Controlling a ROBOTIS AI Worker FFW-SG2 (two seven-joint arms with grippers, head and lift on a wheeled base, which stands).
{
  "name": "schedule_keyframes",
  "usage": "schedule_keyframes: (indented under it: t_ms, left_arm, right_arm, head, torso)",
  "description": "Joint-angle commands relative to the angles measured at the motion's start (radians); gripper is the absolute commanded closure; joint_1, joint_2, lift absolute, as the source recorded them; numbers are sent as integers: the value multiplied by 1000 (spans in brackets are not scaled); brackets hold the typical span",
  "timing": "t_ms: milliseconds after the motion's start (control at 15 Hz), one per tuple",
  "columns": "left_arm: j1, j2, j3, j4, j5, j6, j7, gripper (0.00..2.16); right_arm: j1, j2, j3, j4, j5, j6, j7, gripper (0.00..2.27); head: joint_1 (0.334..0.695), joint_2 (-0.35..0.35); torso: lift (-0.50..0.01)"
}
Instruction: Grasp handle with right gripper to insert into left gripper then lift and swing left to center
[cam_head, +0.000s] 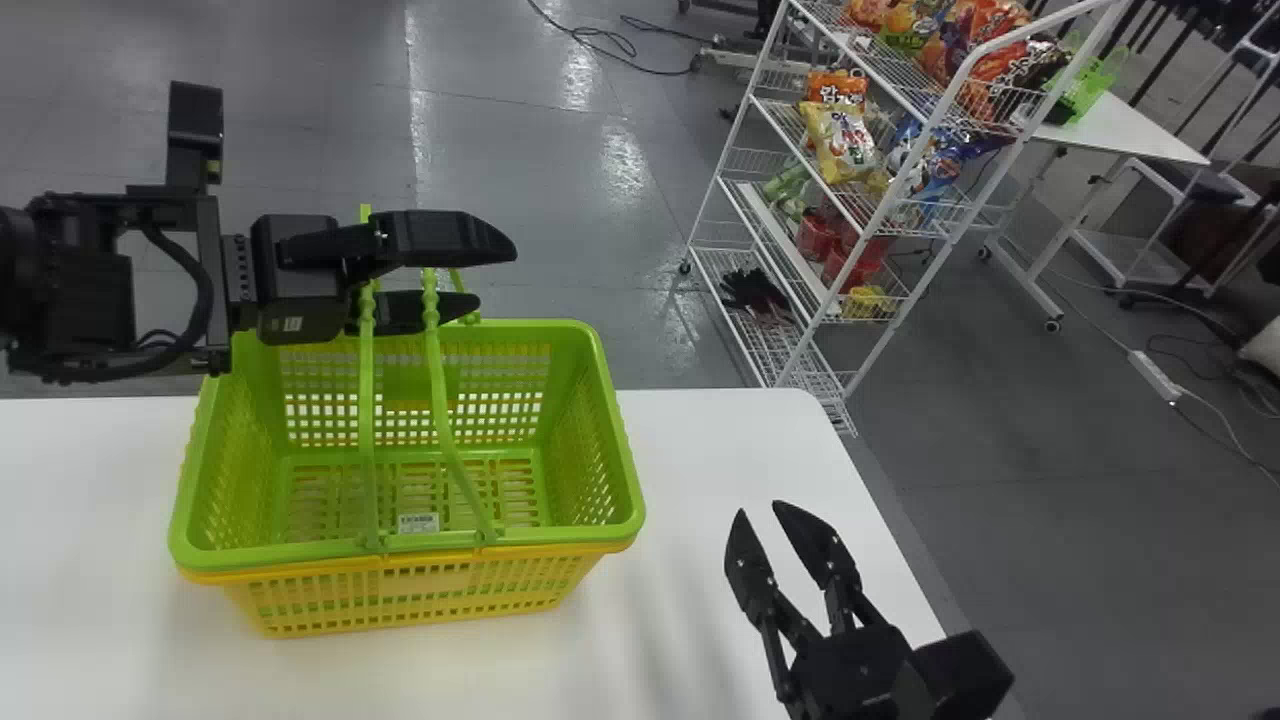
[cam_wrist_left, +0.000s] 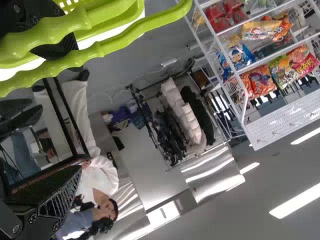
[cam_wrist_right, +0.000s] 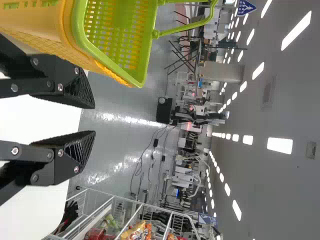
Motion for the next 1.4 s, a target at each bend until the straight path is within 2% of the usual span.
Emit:
schedule_keyframes:
  t_ms: [0, 733, 1333]
  left_arm:
    - [-13, -8, 1, 33, 14, 0, -7, 124]
    - [-62, -8, -5, 41, 66, 24, 21, 124]
    - [-195, -4, -36, 82, 166, 107, 48, 124]
  right_arm:
    - [3, 3, 0, 37, -10, -49, 0, 73]
    - [6, 5, -5, 114, -19, -153, 0, 76]
    - [6, 10, -5, 142, -19, -169, 0, 76]
  head:
    - [695, -350]
    - [695, -350]
    - [695, -350]
  torso:
    - [-93]
    - [-93]
    - [-93]
